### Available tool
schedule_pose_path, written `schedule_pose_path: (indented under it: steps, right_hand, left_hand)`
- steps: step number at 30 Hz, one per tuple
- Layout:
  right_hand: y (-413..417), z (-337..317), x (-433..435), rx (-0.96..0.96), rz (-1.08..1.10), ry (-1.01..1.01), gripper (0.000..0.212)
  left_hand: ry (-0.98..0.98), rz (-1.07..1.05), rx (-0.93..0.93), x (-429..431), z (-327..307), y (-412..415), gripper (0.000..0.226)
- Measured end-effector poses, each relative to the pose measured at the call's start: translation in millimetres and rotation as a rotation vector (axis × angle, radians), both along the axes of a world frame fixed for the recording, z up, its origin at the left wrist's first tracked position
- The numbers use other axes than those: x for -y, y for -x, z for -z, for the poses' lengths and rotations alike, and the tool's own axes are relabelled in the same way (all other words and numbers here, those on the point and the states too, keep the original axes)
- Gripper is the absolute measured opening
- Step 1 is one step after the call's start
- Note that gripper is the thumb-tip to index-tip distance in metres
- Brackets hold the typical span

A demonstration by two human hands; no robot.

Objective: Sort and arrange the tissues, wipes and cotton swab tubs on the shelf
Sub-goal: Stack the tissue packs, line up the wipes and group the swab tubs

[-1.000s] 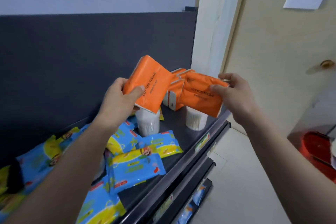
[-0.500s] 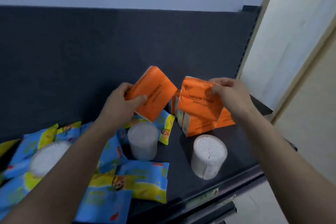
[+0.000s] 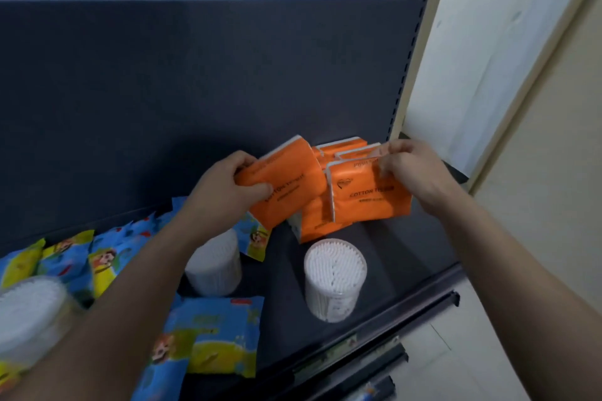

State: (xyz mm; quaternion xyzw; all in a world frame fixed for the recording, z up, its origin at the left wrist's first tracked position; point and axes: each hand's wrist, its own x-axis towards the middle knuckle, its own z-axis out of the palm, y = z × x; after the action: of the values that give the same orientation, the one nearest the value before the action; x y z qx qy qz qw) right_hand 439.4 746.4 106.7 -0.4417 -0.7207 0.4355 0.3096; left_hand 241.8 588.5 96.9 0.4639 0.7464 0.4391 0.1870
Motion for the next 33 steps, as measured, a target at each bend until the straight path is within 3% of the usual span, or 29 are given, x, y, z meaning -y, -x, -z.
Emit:
schedule_pose_path:
  steps: [10,18,24,28,33]
  right_hand:
    - [-49,30,-43,0.168,-0.044,0.077,0.018]
    - [-54,43,-82,0.321,-0.279,0.112,0.031]
    - [-50,42,-101,0.417,-0.371,-0.064,0.027]
    - [-48,39,-105,0.629,-0.39,-0.258,0.035]
    - [-47,37,-105,0.677,-0.382,-0.319,0.035]
  left_hand:
    - [0.128,0.159,-0.119,-46,24,-35,0.017]
    - [0.321,0.002,-0.341,-73,41,-53,0.039]
    - [0.332,-0.095,-0.36,-80,45,-61,0.04]
    - [0.394,-0.091,-0.367,-78,45,-66,0.041]
    - [0.423,-0.131,-0.345,-76,35,-71,0.033]
